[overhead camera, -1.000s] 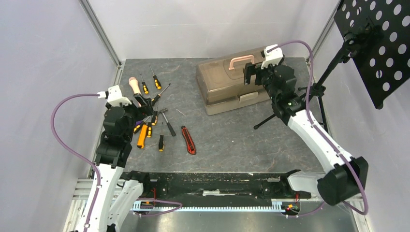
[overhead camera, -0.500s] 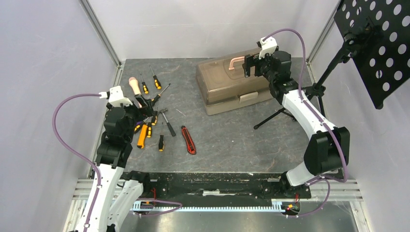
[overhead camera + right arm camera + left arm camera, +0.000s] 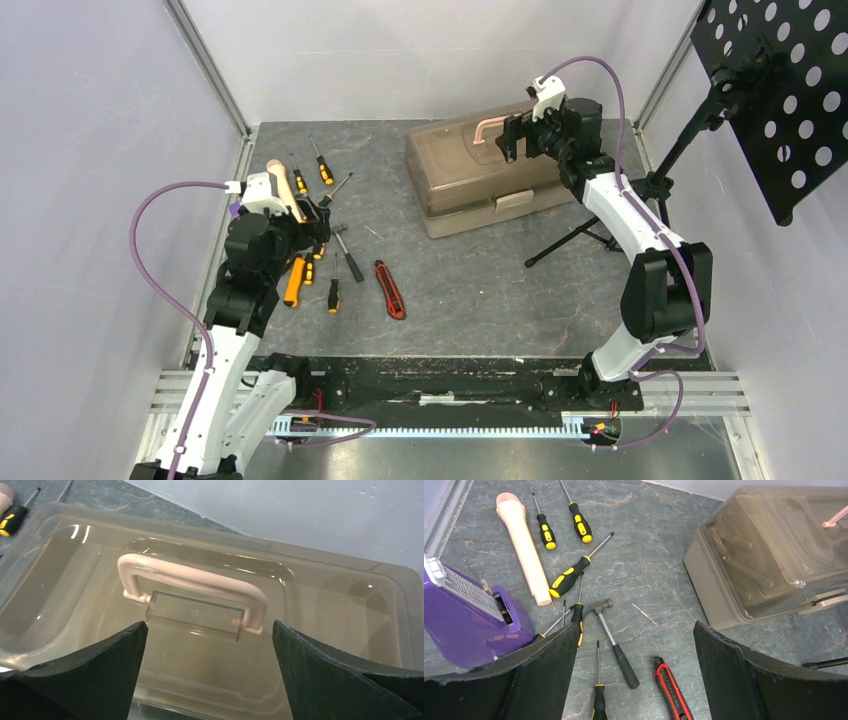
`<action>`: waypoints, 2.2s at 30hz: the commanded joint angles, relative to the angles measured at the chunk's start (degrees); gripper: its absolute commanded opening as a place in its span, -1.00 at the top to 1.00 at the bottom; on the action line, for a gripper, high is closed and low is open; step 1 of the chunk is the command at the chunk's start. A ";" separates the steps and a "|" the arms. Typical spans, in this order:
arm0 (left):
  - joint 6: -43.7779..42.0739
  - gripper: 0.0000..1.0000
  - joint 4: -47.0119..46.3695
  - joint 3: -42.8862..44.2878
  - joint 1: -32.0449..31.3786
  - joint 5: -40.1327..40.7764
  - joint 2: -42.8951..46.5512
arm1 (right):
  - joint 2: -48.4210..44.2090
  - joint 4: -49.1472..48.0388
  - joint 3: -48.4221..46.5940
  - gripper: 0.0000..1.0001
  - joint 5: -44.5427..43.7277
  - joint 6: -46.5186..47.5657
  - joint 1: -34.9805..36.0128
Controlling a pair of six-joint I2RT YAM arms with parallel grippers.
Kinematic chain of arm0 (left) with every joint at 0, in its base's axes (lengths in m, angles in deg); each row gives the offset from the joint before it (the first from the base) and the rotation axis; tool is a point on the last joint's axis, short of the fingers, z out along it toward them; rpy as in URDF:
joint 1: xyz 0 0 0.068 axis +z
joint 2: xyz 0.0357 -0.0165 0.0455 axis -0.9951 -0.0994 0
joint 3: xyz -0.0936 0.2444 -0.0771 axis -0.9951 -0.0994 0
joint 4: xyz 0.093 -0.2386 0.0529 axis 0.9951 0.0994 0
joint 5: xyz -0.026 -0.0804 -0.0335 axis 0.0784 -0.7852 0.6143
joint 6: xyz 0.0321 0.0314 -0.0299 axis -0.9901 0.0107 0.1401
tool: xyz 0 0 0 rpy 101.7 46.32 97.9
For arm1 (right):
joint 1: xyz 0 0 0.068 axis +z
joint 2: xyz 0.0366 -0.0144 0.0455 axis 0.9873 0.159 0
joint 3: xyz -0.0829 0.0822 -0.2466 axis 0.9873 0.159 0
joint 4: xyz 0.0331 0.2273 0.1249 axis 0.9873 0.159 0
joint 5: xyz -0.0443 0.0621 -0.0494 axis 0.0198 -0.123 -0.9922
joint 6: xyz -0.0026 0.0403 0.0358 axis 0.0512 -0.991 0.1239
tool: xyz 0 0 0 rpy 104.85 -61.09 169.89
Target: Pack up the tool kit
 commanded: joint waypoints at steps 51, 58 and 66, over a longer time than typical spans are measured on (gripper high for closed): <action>-2.56 -0.81 -1.94 -0.20 -0.30 0.68 1.21 | 13.35 -1.88 -7.33 -0.96 -13.78 -27.15 31.97; -2.33 -0.81 -2.15 -0.16 -0.31 0.40 -0.01 | 15.50 0.75 -17.88 -0.96 -7.24 -22.07 34.02; 7.42 -0.79 1.23 8.23 -0.36 -7.83 -12.28 | -2.72 5.87 -6.72 -0.96 -6.44 -13.61 20.75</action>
